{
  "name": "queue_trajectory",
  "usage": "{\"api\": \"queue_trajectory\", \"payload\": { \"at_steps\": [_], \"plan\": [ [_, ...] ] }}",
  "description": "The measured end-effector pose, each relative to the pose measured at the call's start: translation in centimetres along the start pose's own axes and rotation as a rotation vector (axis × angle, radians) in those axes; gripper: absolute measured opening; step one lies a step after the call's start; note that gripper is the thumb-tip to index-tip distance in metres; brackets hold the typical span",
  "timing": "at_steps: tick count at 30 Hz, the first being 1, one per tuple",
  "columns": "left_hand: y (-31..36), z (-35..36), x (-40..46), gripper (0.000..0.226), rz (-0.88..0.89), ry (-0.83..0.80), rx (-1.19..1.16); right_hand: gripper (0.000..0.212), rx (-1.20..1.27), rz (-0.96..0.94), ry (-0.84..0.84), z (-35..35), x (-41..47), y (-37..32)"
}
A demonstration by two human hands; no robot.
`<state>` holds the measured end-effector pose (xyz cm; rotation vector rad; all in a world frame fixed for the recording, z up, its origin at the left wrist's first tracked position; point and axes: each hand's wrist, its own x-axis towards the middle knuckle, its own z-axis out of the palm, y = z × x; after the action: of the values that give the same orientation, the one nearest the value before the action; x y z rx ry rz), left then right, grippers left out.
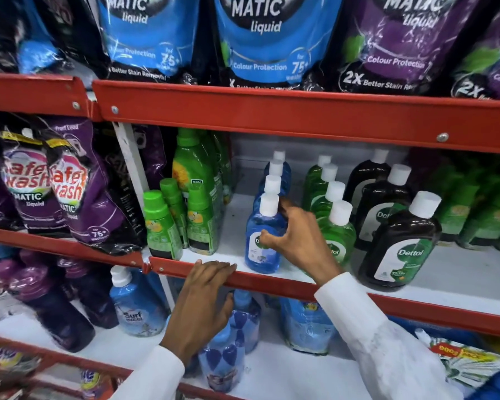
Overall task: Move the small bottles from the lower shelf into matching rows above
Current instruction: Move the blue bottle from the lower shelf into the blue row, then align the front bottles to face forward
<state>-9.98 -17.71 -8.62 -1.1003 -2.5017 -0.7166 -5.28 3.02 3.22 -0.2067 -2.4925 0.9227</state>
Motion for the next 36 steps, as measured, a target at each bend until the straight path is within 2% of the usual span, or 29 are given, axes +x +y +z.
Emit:
{"api": "queue_trajectory", "payload": {
  "at_steps": [3, 8, 11, 13, 17, 22, 25, 30, 33, 36],
  "plan": [
    [0.0, -0.4, 0.5, 0.049, -0.03, 0.024, -0.065, 0.051, -0.019, 0.01, -0.006, 0.3, 0.1, 0.0],
    [1.2, -1.6, 2.9, 0.048, -0.147, 0.098, -0.325, 0.066, 0.02, 0.038, 0.038, 0.6, -1.9, 0.7],
    [1.7, -1.3, 5.2, 0.055, -0.211, 0.049, -0.467, 0.054, -0.009, 0.119, 0.079, 2.3, -4.1, 2.2],
    [1.7, -0.6, 6.5, 0.049, -0.225, -0.024, -0.567, 0.046, 0.004, 0.143, 0.098, 3.8, -4.7, 3.8],
    [1.2, 0.6, 7.7, 0.033, -0.232, -0.043, -0.573, 0.031, 0.018, 0.141, 0.131, 4.7, -4.7, 4.9],
    [1.6, 0.7, 7.8, 0.03, -0.252, -0.025, -0.644, 0.029, 0.053, 0.17, 0.147, 5.0, -4.6, 5.5],
    [1.9, 0.6, 7.7, 0.037, -0.245, -0.025, -0.7, 0.028, 0.074, 0.183, 0.16, 5.1, -4.6, 5.8],
    [1.9, 0.5, 7.6, 0.038, -0.236, -0.019, -0.666, 0.032, 0.141, 0.171, 0.17, 4.9, -5.0, 5.6],
    [2.4, 0.6, 6.4, 0.05, -0.265, 0.12, -0.621, 0.036, 0.235, 0.193, 0.212, 3.9, -6.3, 5.6],
    [5.4, -0.1, 4.4, 0.034, -0.213, 0.425, -0.524, 0.022, 0.17, 0.134, 0.429, 1.7, -9.1, 5.4]
  ]
}}
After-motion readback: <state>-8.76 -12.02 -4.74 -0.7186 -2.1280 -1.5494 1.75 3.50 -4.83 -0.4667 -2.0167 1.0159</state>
